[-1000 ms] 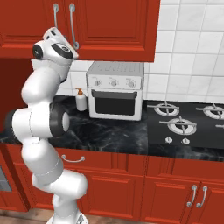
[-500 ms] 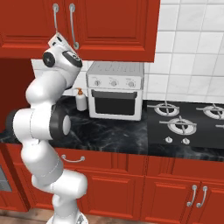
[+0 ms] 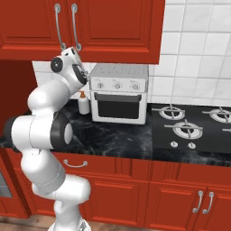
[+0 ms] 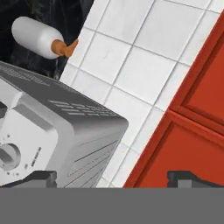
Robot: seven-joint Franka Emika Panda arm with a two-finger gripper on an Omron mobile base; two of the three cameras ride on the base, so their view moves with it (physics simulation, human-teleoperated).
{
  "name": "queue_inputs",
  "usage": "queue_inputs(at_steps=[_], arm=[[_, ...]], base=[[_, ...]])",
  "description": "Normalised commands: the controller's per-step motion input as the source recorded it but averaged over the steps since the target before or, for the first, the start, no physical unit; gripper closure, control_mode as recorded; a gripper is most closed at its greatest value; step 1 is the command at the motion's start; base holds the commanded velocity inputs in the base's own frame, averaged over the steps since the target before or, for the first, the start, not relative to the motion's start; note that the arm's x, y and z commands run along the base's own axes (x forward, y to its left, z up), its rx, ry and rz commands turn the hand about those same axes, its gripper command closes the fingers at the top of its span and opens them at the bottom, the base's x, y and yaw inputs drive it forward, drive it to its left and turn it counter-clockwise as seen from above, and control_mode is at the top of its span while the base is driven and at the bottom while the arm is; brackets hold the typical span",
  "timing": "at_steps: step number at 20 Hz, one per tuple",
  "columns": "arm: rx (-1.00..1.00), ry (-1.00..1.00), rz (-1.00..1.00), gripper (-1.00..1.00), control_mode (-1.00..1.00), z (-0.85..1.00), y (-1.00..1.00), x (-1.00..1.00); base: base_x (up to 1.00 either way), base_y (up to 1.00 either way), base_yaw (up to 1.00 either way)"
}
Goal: Close all open cabinet doors.
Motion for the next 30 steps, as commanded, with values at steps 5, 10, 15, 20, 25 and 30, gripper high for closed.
queue_inputs(at_steps=[5, 10, 15, 20, 25, 30], arm=[[0.01, 0.01, -0.02, -1.00, -1.00, 0.13, -0.11, -0.13], [0.00, 0.00, -0.01, -1.00, -1.00, 0.17, -0.03, -0.36], [0.01, 0.00, -0.01, -1.00, -1.00, 0.02, 0.00, -0.71], [0.03, 0.00, -0.06, -1.00, -1.00, 0.04, 0.00, -0.81], [0.05, 0.00, -0.06, -1.00, -1.00, 0.15, 0.00, -0.83], [0.17, -0.06, -0.08, -1.00, -1.00, 0.20, -0.04, -0.79]], base=[[0.00, 0.00, 0.00], [0.00, 0.00, 0.00], [0.00, 0.00, 0.00], [0.00, 0.00, 0.00], [0.00, 0.00, 0.00], [0.00, 0.00, 0.00]])
